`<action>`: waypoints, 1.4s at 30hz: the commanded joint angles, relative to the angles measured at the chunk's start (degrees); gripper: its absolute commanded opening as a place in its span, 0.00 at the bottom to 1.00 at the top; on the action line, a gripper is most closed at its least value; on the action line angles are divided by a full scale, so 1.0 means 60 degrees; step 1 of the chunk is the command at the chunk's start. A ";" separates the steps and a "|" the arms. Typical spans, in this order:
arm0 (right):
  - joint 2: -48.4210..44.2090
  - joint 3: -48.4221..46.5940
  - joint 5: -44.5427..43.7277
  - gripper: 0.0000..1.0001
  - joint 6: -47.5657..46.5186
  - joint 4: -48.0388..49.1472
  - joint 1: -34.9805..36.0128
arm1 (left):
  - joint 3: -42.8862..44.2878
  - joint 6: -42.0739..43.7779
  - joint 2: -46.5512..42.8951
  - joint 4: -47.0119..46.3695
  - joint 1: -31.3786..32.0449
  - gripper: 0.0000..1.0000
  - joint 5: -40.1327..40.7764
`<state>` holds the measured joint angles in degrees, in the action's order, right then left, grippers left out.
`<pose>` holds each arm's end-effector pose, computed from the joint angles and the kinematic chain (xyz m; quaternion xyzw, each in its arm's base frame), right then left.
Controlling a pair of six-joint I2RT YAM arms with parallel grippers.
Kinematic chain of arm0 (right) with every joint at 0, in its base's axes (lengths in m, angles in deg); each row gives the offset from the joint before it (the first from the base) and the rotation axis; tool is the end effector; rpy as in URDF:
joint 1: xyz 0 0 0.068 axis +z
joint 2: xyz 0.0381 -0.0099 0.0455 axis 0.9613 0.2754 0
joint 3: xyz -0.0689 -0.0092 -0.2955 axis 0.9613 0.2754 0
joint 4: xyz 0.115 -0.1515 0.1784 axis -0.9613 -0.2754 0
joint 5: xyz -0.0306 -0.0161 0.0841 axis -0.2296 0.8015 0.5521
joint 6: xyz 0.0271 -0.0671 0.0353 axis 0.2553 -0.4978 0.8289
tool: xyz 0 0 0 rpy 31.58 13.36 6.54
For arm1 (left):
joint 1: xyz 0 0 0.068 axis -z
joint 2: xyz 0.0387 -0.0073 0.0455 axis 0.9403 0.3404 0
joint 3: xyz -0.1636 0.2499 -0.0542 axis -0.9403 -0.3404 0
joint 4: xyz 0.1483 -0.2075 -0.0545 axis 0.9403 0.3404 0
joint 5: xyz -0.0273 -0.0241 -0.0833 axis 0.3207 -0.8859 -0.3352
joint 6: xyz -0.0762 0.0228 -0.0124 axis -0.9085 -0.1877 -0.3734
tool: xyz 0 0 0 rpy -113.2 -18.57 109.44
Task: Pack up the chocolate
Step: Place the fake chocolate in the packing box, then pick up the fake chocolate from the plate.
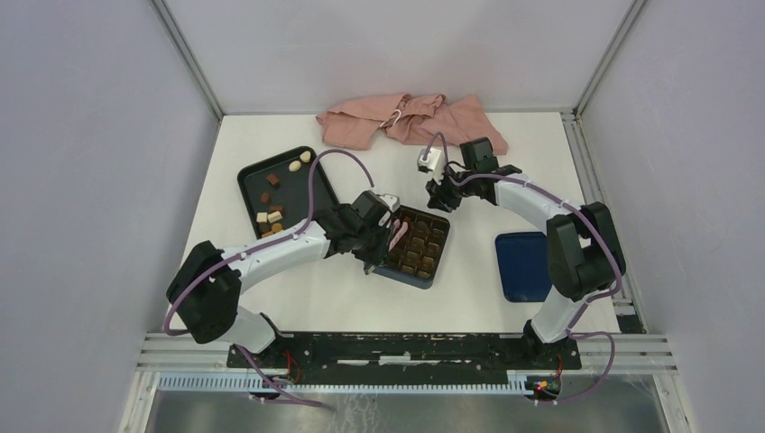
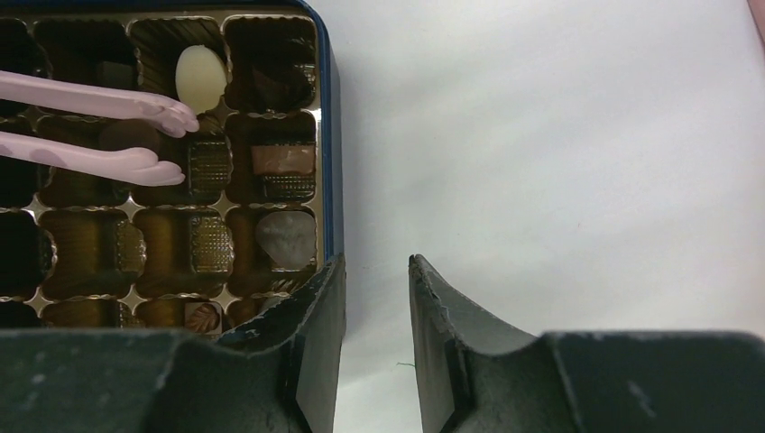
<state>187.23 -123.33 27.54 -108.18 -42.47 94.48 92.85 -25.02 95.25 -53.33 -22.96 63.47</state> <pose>0.3522 0.1729 0.2238 -0.4952 0.7567 0.2344 0.3567 0.2084 -0.2301 0.2207 0.2011 0.9412 -0.1787 0.2042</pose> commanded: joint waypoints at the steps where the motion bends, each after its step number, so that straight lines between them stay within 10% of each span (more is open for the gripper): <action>1: -0.0405 -0.0263 0.0343 0.38 -0.0118 0.0019 -0.0048 | 0.0500 0.0180 0.0021 -0.0127 0.0084 0.16 -0.0087; 19: -0.0575 -0.0222 0.0585 0.38 -0.0111 -0.0001 -0.0248 | 0.0618 0.0126 0.0164 0.0005 0.0091 0.39 0.0147; 34: -0.1009 -0.0146 0.1146 0.39 -0.0245 -0.0065 -0.0383 | 0.0766 -0.0100 -0.0888 0.0050 -0.0030 0.37 0.0347; 42: -0.1095 -0.0138 0.1302 0.39 -0.0368 -0.0157 -0.0380 | 0.0584 0.0222 -0.2048 0.0745 -0.2597 0.37 -0.0565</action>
<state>182.58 -123.33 33.40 -109.30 -43.24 92.32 95.10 -25.04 87.73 -51.56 -29.83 62.73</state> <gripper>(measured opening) 0.386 0.383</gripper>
